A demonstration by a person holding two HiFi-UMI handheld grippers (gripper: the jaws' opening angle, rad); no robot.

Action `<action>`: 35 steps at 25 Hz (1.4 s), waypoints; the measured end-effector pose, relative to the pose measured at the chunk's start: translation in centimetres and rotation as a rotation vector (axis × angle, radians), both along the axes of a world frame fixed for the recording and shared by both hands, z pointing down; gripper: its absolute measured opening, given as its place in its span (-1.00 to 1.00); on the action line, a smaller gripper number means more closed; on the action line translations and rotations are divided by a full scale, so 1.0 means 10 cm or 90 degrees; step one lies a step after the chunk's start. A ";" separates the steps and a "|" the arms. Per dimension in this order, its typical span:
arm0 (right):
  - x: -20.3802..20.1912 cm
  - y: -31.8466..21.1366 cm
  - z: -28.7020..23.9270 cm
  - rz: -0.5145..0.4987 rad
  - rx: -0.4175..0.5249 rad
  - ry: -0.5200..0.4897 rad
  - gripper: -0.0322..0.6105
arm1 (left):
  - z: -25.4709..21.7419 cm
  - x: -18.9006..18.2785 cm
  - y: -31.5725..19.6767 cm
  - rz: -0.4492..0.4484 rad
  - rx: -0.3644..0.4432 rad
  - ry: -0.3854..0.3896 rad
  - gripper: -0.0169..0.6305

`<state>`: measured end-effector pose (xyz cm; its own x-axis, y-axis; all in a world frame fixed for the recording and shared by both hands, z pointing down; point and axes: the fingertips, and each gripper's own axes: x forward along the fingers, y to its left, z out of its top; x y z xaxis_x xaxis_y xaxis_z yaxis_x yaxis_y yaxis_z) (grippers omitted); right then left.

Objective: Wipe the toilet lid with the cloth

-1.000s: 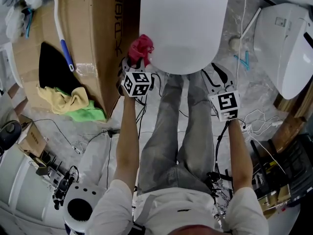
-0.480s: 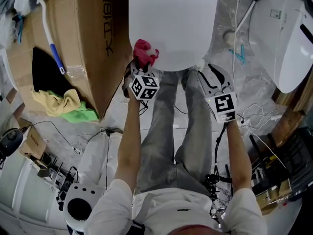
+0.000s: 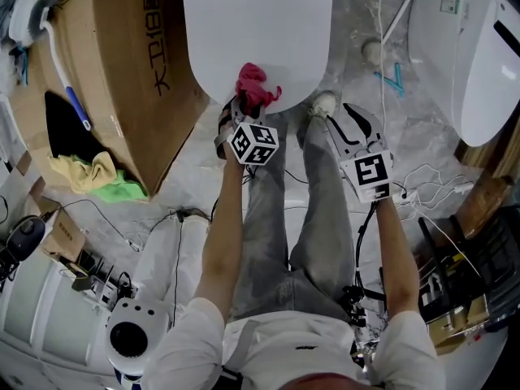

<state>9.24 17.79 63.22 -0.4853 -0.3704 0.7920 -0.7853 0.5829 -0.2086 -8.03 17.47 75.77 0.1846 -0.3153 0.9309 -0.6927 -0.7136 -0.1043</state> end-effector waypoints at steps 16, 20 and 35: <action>0.89 0.06 -0.18 0.069 0.016 0.003 -0.32 | -0.16 1.35 -0.08 0.049 -0.028 0.105 -0.61; 1.01 0.07 -0.47 0.119 0.010 -0.012 -0.32 | -0.59 1.65 -0.22 0.049 -0.009 0.169 -0.61; 1.09 -0.55 -2.82 0.168 0.171 -0.063 -0.36 | -3.45 1.88 -0.87 0.080 0.150 0.299 -0.61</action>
<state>20.18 12.31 35.07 -0.4151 -0.6800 0.6044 -0.8991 0.4081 -0.1584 10.76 8.78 41.31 0.6139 -0.4537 0.6459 -0.6137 -0.7890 0.0291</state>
